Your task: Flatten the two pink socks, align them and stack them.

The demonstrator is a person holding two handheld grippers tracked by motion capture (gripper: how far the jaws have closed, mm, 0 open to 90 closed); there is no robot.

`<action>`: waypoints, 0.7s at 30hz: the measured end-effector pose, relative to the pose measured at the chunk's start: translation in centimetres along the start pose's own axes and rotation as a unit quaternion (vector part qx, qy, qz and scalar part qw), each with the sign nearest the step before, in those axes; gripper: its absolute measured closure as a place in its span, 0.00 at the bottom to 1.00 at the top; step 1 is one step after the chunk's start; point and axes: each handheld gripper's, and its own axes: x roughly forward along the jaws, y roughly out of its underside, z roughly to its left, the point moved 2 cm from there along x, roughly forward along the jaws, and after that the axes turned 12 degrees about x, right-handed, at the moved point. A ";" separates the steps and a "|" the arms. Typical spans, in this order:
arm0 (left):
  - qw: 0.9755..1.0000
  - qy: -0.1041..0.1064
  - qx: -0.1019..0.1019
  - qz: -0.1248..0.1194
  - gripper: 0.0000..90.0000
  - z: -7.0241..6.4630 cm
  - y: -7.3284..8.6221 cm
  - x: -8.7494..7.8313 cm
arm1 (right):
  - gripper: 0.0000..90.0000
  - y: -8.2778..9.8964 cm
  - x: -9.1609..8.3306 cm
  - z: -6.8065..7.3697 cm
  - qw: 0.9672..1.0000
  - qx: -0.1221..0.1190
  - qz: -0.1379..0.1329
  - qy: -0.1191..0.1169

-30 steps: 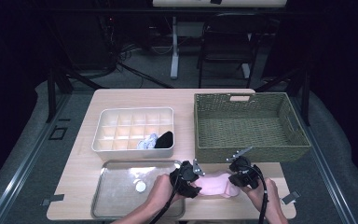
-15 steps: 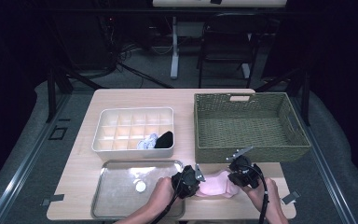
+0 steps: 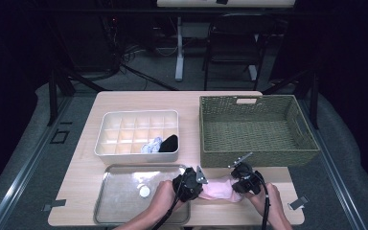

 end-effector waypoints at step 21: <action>0.999 0.001 -0.036 -0.002 0.70 1.3 0.3 -1.1 | 0.82 0.3 -2.3 -1.5 0.998 0.022 -0.043 -0.041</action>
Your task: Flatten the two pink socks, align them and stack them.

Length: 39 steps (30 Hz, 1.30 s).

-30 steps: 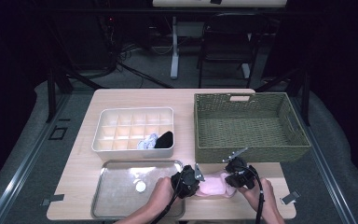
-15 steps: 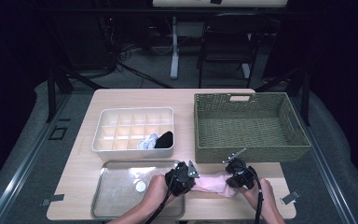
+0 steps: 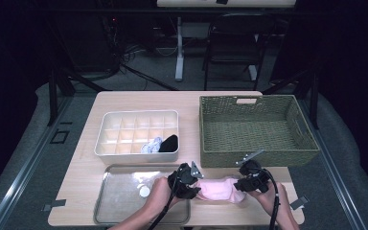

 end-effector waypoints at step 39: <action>0.999 0.025 -0.026 0.029 0.89 -0.1 0.1 2.2 | 0.89 1.1 0.3 -1.2 0.998 0.041 0.030 -0.035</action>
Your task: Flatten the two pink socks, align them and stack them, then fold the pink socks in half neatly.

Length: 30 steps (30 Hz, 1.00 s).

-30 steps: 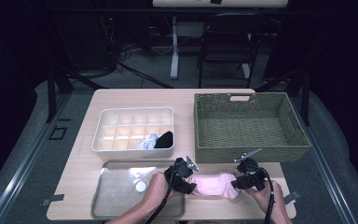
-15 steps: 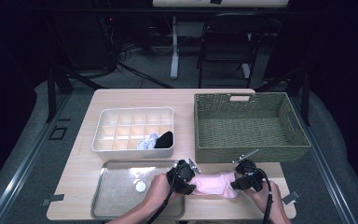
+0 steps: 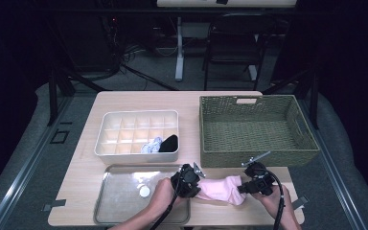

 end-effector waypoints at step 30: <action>0.999 0.020 -0.011 -0.031 0.91 -0.3 -0.2 0.3 | 0.89 -0.6 -1.2 2.4 0.995 -0.012 -0.028 -0.094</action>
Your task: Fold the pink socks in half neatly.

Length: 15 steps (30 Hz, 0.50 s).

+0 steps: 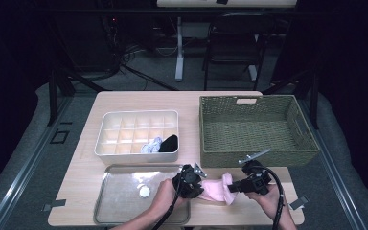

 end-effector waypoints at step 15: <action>1.000 0.003 0.000 -0.008 0.90 -0.3 -0.1 0.2 | 0.89 -0.7 2.1 1.9 1.000 -0.014 0.011 0.003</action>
